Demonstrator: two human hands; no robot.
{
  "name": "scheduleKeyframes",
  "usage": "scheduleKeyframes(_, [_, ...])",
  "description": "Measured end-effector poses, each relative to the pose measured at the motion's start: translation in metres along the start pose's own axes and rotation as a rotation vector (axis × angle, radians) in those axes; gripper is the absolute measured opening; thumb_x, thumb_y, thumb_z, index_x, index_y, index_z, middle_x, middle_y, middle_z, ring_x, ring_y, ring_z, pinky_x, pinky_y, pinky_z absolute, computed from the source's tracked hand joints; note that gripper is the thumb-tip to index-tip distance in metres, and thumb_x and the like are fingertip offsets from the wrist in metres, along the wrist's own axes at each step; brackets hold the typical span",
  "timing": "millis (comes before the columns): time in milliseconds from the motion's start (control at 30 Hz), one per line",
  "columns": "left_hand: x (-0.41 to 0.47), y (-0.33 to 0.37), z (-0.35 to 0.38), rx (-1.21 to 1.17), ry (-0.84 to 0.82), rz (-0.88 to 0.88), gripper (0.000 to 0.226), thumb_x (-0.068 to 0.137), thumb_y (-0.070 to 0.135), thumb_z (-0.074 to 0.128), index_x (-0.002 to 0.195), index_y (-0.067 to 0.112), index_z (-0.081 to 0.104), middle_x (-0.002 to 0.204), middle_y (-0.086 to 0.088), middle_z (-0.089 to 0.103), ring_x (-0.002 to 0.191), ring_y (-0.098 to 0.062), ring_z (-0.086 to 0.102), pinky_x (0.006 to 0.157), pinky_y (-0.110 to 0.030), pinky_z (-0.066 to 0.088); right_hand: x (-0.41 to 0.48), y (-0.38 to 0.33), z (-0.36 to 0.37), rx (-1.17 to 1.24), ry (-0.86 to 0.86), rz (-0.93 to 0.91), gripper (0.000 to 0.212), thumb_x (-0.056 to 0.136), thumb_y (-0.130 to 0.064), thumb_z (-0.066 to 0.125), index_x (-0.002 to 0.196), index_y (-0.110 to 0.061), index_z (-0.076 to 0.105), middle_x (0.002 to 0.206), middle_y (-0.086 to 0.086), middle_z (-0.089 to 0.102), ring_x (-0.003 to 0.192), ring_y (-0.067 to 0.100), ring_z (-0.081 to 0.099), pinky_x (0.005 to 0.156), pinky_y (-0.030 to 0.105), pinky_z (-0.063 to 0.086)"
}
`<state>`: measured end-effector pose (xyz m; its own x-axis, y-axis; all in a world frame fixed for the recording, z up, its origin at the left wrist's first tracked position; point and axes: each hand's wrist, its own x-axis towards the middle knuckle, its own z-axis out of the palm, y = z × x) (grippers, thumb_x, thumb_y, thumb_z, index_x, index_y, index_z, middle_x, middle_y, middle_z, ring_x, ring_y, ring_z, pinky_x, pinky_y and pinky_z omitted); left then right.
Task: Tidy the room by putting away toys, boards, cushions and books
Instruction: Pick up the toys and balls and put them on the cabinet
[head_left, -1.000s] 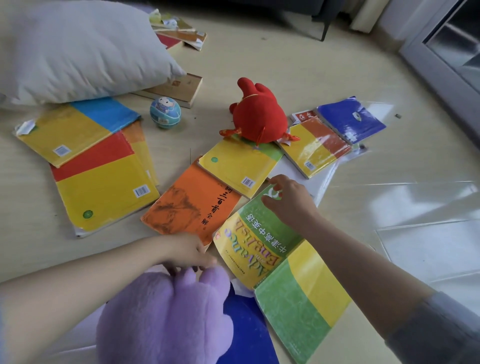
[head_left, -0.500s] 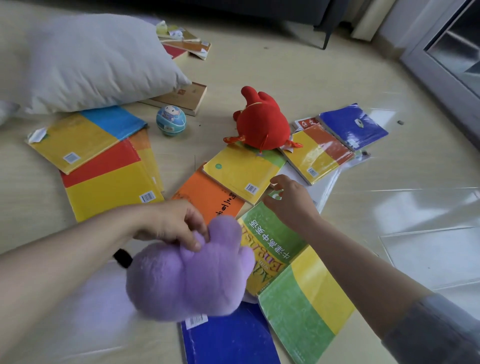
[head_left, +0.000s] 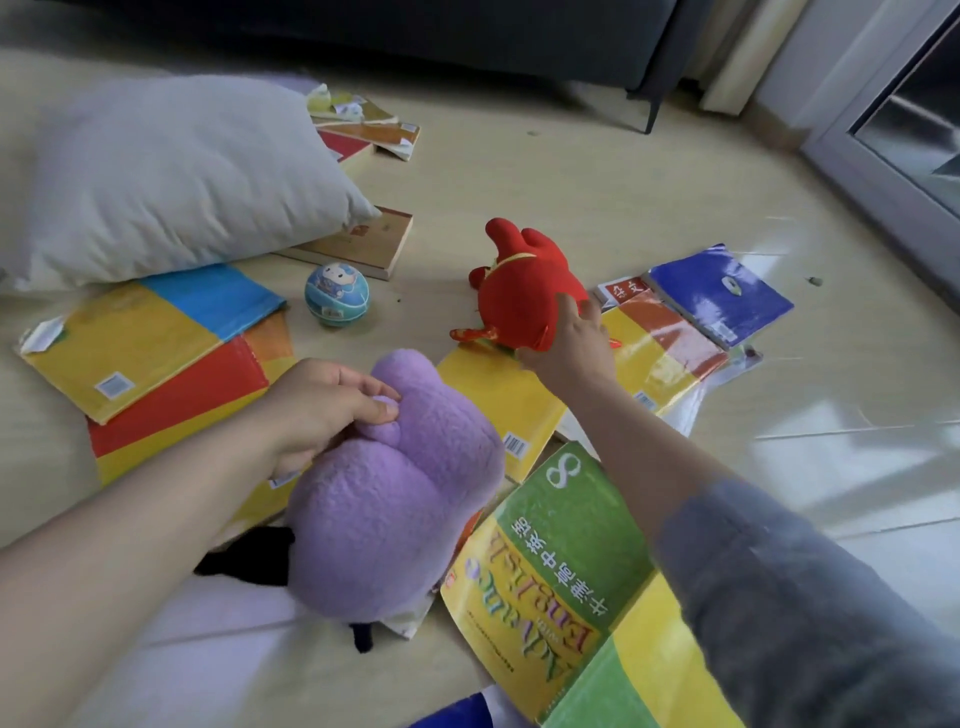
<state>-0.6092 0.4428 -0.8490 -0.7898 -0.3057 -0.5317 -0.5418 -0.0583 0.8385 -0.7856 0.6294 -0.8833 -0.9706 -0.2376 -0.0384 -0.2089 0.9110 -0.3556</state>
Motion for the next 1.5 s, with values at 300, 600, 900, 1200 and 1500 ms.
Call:
scheduleKeyframes(300, [0.034, -0.028, -0.011, -0.127, 0.032, -0.037, 0.006, 0.072, 0.006, 0.076, 0.078, 0.006, 0.073, 0.075, -0.009, 0.066, 0.076, -0.019, 0.056, 0.063, -0.026, 0.042, 0.074, -0.018, 0.042, -0.167, 0.019, 0.025, 0.119, 0.063, -0.063, 0.076, 0.151, -0.034, 0.002, 0.158, 0.013, 0.002, 0.141, 0.05, 0.006, 0.11, 0.065, 0.018])
scheduleKeyframes(600, [0.033, -0.021, -0.005, -0.108, 0.024, -0.066, 0.014, 0.061, 0.015, 0.08, 0.074, 0.011, 0.075, 0.078, -0.009, 0.068, 0.076, -0.021, 0.058, 0.074, -0.035, 0.043, 0.08, -0.005, 0.039, -0.253, 0.153, -0.1, 0.085, 0.069, -0.04, 0.076, 0.138, -0.018, 0.033, 0.125, 0.017, 0.044, 0.104, 0.042, 0.053, 0.077, 0.042, 0.045])
scheduleKeyframes(900, [-0.042, 0.054, 0.009, -0.019, 0.173, -0.037, 0.017, 0.057, 0.026, 0.073, 0.073, 0.022, 0.074, 0.074, -0.002, 0.071, 0.077, -0.021, 0.063, 0.081, -0.036, 0.048, -0.022, -0.002, -0.103, 0.026, 0.03, 0.024, 0.089, 0.064, -0.051, 0.076, 0.138, -0.027, 0.034, 0.124, 0.006, 0.046, 0.094, 0.028, 0.059, 0.071, 0.032, 0.045])
scheduleKeyframes(1200, [-0.202, 0.235, 0.021, 0.322, 0.144, 0.093, 0.017, 0.076, 0.008, 0.073, 0.07, 0.023, 0.069, 0.068, 0.021, 0.068, 0.071, -0.006, 0.063, 0.065, -0.022, 0.044, -0.187, -0.045, -0.34, 0.355, -0.044, 0.416, 0.078, 0.064, -0.042, 0.076, 0.132, -0.03, 0.041, 0.113, -0.003, 0.047, 0.091, 0.015, 0.048, 0.073, 0.027, 0.038])
scheduleKeyframes(1500, [-0.417, 0.441, 0.007, 0.481, -0.128, 0.211, 0.016, 0.072, 0.009, 0.077, 0.073, 0.024, 0.072, 0.071, 0.016, 0.07, 0.074, 0.002, 0.062, 0.061, -0.01, 0.041, -0.353, -0.138, -0.623, 0.492, 0.181, 0.769, 0.075, 0.068, -0.03, 0.076, 0.134, -0.027, 0.04, 0.117, -0.002, 0.048, 0.088, 0.014, 0.048, 0.075, 0.029, 0.041])
